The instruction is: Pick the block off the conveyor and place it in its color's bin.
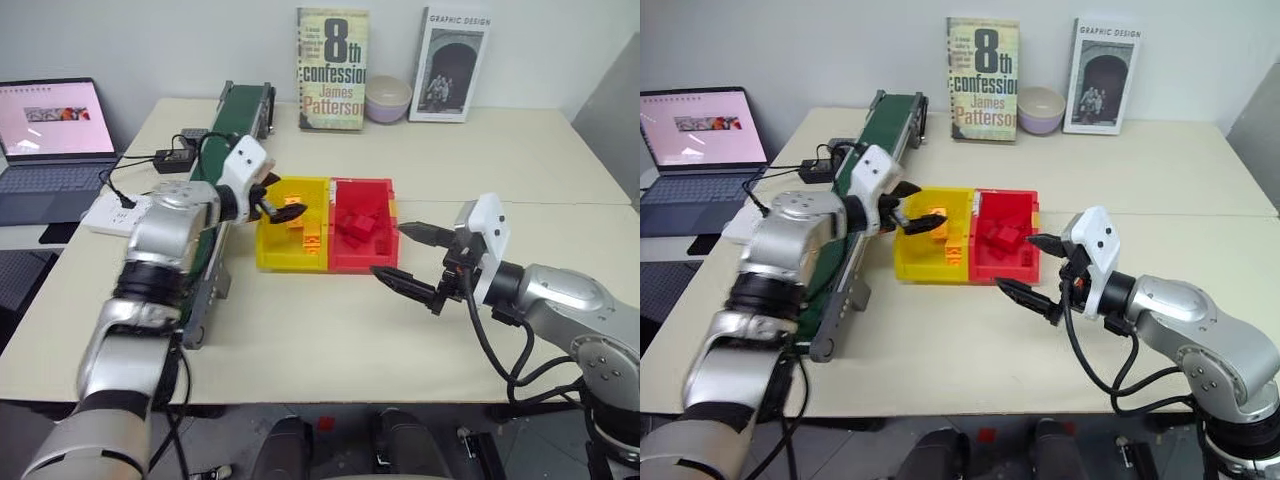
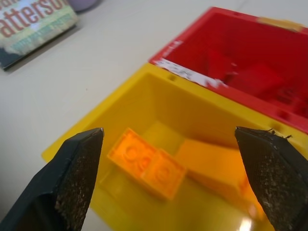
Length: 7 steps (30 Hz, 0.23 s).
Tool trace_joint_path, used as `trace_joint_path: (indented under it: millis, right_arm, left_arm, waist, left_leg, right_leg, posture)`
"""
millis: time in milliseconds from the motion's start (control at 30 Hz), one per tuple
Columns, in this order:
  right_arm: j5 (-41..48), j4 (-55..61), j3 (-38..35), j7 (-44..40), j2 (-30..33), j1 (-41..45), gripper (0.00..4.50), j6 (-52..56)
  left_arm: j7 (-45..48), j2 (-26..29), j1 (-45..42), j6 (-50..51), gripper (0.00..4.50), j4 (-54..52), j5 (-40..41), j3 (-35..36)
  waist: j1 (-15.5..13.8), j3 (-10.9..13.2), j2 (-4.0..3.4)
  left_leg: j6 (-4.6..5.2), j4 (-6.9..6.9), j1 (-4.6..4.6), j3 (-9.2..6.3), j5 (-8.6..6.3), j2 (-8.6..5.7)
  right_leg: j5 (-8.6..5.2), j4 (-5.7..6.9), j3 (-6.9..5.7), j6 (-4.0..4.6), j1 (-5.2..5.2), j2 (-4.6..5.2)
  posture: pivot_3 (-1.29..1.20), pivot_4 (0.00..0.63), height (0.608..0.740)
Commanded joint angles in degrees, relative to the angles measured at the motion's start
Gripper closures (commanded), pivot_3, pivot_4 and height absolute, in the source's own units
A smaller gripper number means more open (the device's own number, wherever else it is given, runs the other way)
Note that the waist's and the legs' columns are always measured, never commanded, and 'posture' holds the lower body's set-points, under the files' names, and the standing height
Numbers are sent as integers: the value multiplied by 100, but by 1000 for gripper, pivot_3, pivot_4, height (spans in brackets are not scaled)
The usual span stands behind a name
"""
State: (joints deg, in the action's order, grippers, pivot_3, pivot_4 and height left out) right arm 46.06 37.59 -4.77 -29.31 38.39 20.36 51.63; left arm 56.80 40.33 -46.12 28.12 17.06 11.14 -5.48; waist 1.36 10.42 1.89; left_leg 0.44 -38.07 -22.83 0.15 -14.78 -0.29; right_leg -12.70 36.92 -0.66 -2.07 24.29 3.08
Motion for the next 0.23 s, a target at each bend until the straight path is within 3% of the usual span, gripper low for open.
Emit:
trace_joint_path:
  millis: [33, 133, 233]
  right_arm:
    - [-95, -237, -173, -407, 201, 161, 0, -319]
    - [-159, -627, -155, -788, 351, 306, 0, -484]
    - [-397, -933, -4, -1120, 472, 424, 0, -722]
  left_arm:
    - [660, 732, 625, 419, 12, -1257, 405, 315]
    - [931, 1310, 1279, 881, 12, -2071, 819, 730]
    - [777, 1496, 1513, 1182, 12, -2365, 997, 1005]
  waist:
    - [15, 1, -1]
    - [13, 1, -2]
    - [-5, 2, -2]
  left_leg:
    - [0, 1, -2, -4, 0, 3]
    - [0, 2, -3, -16, 0, 7]
    - [0, -2, -3, -17, 0, 7]
  right_leg:
    - [0, -1, 0, 0, 1, 0]
    - [-2, 0, -3, 3, -1, 0]
    - [-6, -1, -6, -1, -2, 0]
  posture:
    - [0, 150, 740]
    - [0, 150, 740]
    - [0, 150, 740]
